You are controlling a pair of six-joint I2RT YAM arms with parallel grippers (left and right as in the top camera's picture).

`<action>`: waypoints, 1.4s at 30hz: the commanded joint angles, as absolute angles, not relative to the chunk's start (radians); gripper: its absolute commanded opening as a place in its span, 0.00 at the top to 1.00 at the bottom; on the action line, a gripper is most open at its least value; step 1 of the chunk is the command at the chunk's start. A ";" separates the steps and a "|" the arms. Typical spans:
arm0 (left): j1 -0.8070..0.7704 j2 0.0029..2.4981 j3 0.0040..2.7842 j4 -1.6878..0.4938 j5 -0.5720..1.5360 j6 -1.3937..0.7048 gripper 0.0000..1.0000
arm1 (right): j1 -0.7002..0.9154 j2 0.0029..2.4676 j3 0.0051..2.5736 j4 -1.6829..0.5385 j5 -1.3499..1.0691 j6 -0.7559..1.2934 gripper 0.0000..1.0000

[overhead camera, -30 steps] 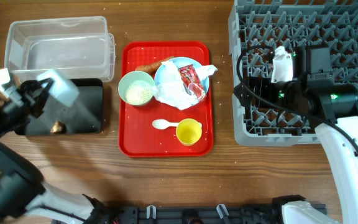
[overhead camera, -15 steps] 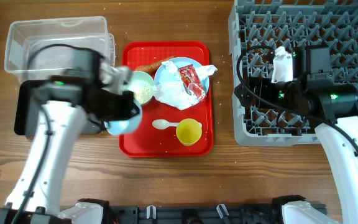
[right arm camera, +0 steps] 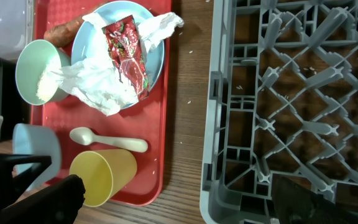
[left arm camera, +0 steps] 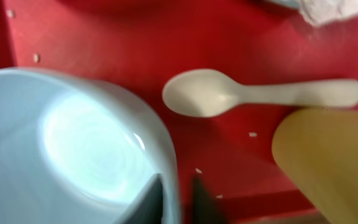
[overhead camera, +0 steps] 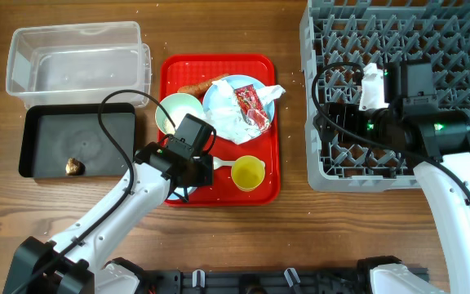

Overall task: Sort waste into correct bins and load items into the dishwasher rack
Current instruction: 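Return the blue bowl to the red tray with the left gripper, then grasp the green bowl of rice with the left gripper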

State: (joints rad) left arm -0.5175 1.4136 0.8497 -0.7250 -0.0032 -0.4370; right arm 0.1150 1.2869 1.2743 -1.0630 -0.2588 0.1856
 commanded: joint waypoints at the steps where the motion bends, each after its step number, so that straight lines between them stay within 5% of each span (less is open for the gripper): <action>1: -0.524 1.408 0.835 -0.710 -0.046 -0.450 0.48 | 0.120 1.293 1.294 -1.067 -0.238 0.183 0.00; 6: -0.524 1.401 0.924 -0.718 -0.012 -0.420 0.22 | 0.120 1.293 1.294 -1.071 -0.239 0.184 0.00; 10: -0.524 1.400 1.062 -0.706 -0.013 -0.226 0.19 | 0.120 1.293 1.294 -1.083 -0.227 0.183 0.00; 21: -0.435 1.618 1.085 -0.610 -0.106 0.081 0.40 | 0.120 1.293 1.294 -1.094 -0.197 0.182 0.00; 34: -0.355 1.818 1.085 -0.510 -0.068 0.175 0.47 | 0.120 1.293 1.294 -1.093 -0.178 0.184 0.01; 38: -0.355 1.830 1.085 -0.498 -0.069 0.176 0.66 | 0.120 1.293 1.294 -1.092 -0.178 0.184 0.00; 42: -0.355 1.829 1.085 -0.471 -0.069 0.176 0.71 | 0.120 1.293 1.294 -1.090 -0.175 0.184 0.00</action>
